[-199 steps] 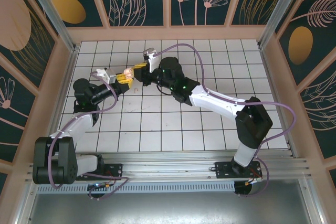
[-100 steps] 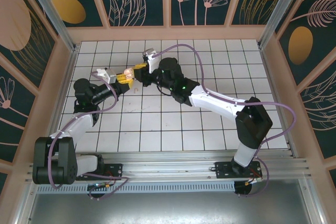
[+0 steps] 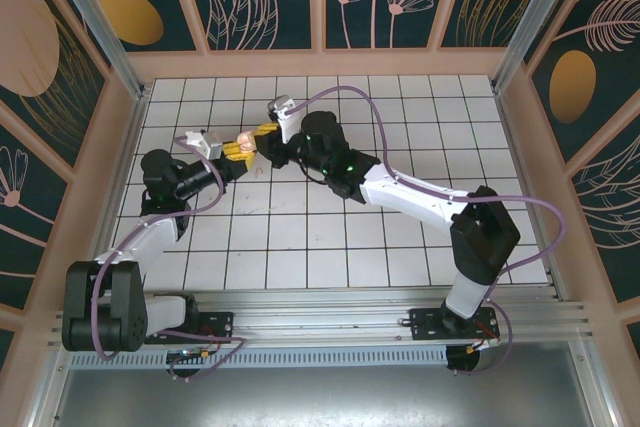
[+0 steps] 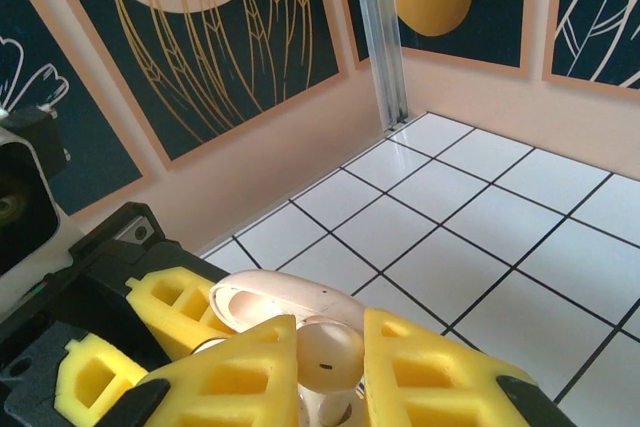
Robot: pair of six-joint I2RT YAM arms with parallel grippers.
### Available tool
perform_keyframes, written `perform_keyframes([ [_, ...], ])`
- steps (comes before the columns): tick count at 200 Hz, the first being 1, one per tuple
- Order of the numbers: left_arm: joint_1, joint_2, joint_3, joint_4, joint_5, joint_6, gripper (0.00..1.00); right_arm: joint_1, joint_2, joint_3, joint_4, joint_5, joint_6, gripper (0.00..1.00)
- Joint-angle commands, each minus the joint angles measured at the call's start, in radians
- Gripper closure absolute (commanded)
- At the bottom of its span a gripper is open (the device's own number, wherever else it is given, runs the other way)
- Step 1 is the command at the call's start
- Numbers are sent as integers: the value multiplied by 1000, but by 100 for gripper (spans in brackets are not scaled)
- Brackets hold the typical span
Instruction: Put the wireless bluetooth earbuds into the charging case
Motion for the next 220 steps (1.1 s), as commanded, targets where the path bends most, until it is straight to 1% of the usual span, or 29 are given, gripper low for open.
perform_keyframes([
  [1,-1,-30,16,70,-19,-1,88,28,-29,4,-102,-43,-52,83],
  [71,-1,-33,17,62,-18,4,88,28,-23,18,-115,-96,-64,82],
  [112,-1,-38,17,52,-22,11,88,30,-21,23,-131,-106,-69,81],
  [180,-1,-42,16,51,-22,13,88,31,-21,37,-193,-59,-92,81],
  [220,-1,-42,16,49,-22,13,88,33,-17,45,-202,-11,-85,78],
])
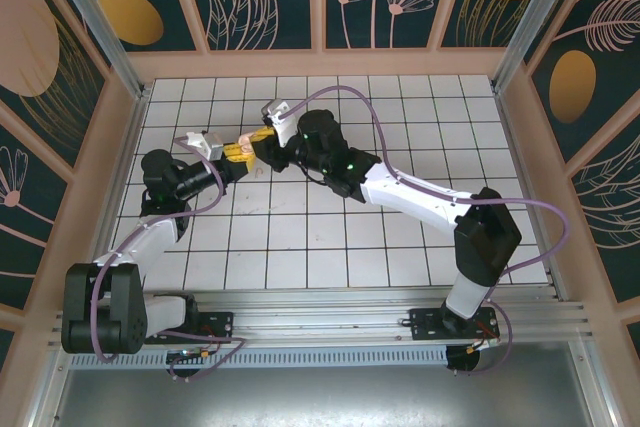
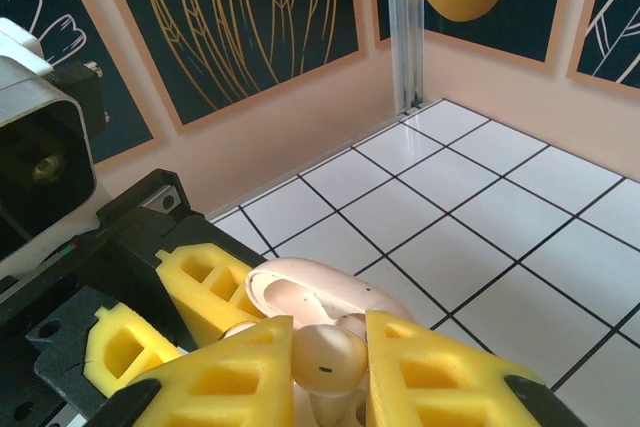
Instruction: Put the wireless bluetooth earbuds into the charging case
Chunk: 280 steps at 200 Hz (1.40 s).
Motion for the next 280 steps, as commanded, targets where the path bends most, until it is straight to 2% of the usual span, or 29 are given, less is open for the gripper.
perform_keyframes([
  [1,4,-31,16,70,-36,13,88,21,-8,11,-108,19,-6,78],
  [44,4,-36,14,56,-36,26,88,18,-2,16,-99,29,6,77],
  [156,4,-74,13,-22,-56,77,88,7,-1,50,-63,-46,17,65],
  [198,4,-28,6,-47,-162,44,89,-38,-27,36,-93,-78,123,64],
  [241,4,21,5,-23,-188,0,88,-75,-92,17,-293,-39,236,64],
  [280,4,20,-6,-50,-202,26,88,-157,-119,1,-562,-58,509,63],
])
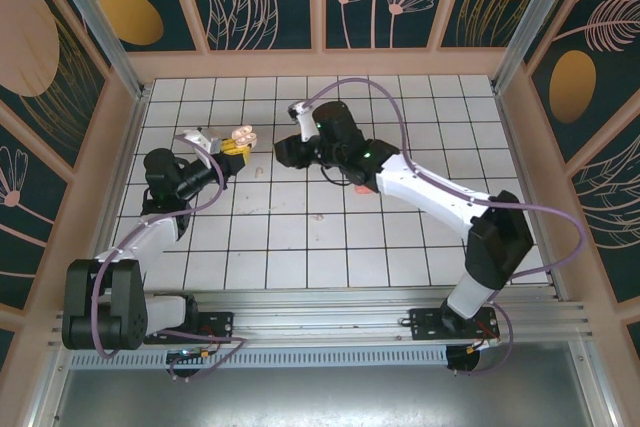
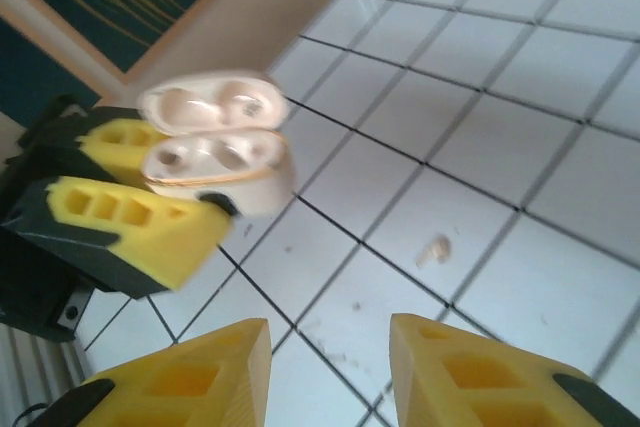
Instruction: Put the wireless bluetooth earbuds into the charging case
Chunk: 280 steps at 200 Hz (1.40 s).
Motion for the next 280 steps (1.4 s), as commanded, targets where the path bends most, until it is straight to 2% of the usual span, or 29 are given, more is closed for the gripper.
perform_keyframes([
  [1,3,-2,-6,3,-15,6,89,-48,-44,-12,-208,-11,218,63],
  [31,3,10,-3,-1,-9,11,88,-51,-3,-42,-365,-48,373,63],
  [56,4,20,-5,2,-7,11,89,-47,24,-98,-382,-90,456,62],
  [126,4,18,2,-16,-10,24,88,-51,95,-147,-470,-107,564,60],
  [185,3,14,12,-23,-4,25,88,-80,152,-101,-577,-40,507,60],
  [280,3,-5,15,-54,-8,50,88,-52,294,7,-582,-83,449,61],
])
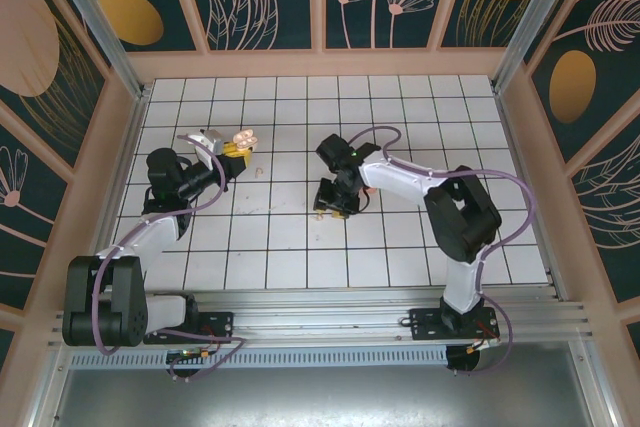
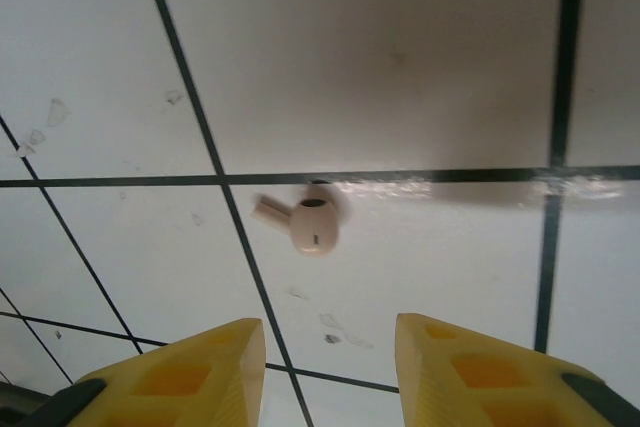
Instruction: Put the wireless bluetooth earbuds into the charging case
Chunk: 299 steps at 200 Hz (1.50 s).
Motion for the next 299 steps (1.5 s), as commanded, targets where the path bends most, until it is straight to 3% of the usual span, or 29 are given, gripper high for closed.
perform_keyframes([
  [1,5,-21,14,1,-1,24,88,14,38,44,-38,-3,-30,61],
  [183,3,-35,22,-24,0,42,88,28,195,160,-85,-17,-126,69],
  [299,4,-33,21,-33,0,45,88,19,210,129,-91,27,-204,75],
])
